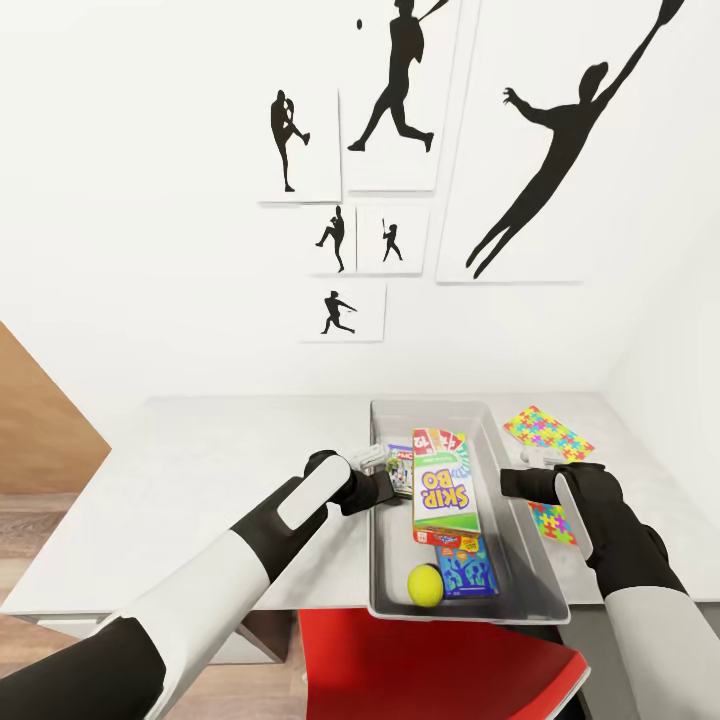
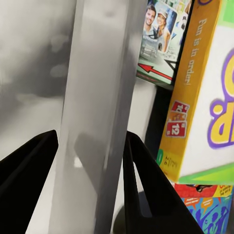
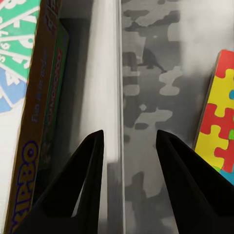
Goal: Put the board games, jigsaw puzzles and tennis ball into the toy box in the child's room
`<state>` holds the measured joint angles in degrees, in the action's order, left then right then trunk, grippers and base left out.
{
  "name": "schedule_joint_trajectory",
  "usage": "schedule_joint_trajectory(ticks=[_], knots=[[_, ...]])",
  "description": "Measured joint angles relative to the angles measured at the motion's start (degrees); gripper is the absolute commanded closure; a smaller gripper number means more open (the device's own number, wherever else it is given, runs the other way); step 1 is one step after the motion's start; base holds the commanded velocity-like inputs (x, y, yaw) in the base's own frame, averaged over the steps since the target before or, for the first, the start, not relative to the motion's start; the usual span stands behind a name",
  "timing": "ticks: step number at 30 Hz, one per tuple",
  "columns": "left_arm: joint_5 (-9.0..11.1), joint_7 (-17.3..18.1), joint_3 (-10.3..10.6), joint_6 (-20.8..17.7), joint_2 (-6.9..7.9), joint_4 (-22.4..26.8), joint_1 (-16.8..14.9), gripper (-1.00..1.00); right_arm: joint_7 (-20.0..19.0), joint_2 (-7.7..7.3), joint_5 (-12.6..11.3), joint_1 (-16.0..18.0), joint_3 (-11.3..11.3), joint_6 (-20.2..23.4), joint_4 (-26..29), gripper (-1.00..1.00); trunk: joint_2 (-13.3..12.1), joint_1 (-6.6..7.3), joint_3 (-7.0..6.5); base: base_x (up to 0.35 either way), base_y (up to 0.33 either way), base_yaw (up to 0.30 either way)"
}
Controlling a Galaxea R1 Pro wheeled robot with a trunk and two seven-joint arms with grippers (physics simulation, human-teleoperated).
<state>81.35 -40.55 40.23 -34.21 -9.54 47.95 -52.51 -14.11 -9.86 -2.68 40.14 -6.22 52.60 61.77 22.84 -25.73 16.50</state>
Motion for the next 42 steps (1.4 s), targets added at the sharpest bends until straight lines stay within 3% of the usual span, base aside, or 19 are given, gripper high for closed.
schedule_joint_trajectory(ticks=[34,42], knots=[[-0.3,0.2,-0.2,-0.1,0.19,0.5,0.2,1.00,0.0,0.15,0.2,0.0,0.0,0.0,0.2,1.00,0.0,-0.01,-0.01,-0.052,0.000,0.000],[0.0,0.1,-0.2,-0.1,0.22,0.3,0.3,1.00,0.0,0.25,0.5,-0.3,-0.1,0.0,0.4,1.00,0.0,0.04,-0.01,-0.006,0.154,0.000]])
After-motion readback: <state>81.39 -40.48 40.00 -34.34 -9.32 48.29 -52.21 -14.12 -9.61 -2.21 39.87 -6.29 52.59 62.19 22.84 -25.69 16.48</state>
